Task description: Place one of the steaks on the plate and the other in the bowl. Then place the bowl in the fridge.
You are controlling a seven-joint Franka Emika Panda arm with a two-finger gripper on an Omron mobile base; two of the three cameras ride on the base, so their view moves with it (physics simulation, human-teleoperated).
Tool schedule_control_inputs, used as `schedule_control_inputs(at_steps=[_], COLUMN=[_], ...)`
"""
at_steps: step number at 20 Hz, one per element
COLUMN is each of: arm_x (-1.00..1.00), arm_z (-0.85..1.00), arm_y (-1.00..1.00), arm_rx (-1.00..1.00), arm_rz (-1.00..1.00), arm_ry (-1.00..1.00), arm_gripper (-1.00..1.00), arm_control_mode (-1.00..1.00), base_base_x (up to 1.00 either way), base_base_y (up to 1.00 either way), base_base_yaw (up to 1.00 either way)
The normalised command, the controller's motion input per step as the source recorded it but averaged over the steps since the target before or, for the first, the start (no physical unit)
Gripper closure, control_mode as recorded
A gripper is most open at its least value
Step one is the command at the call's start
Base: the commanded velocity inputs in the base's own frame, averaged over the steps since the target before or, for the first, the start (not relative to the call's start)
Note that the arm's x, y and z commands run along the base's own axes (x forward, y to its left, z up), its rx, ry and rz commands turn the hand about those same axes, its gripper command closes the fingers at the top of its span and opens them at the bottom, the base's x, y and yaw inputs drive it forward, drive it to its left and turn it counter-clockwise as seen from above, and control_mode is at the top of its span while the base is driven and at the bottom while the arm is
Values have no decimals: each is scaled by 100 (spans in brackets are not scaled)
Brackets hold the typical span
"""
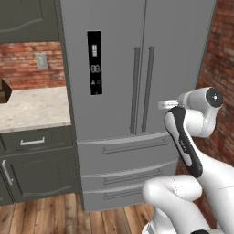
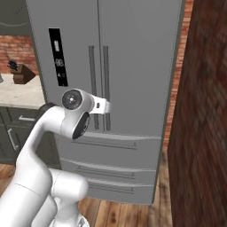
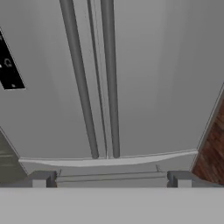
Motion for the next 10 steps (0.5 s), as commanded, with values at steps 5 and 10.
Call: schedule_control_inputs(at_steps=[5, 10], arm_x=[52, 50], arm_z=[9, 13], arm_y=[0, 0], arm_rx=[0, 0], arm_rz=[0, 0], arm_ry=[-4, -3], arm_gripper=[-100, -100], arm_control_mode=[-100, -100], base_base_x=[0, 0], base_base_y=[0, 0], base_base_yaw=[0, 0])
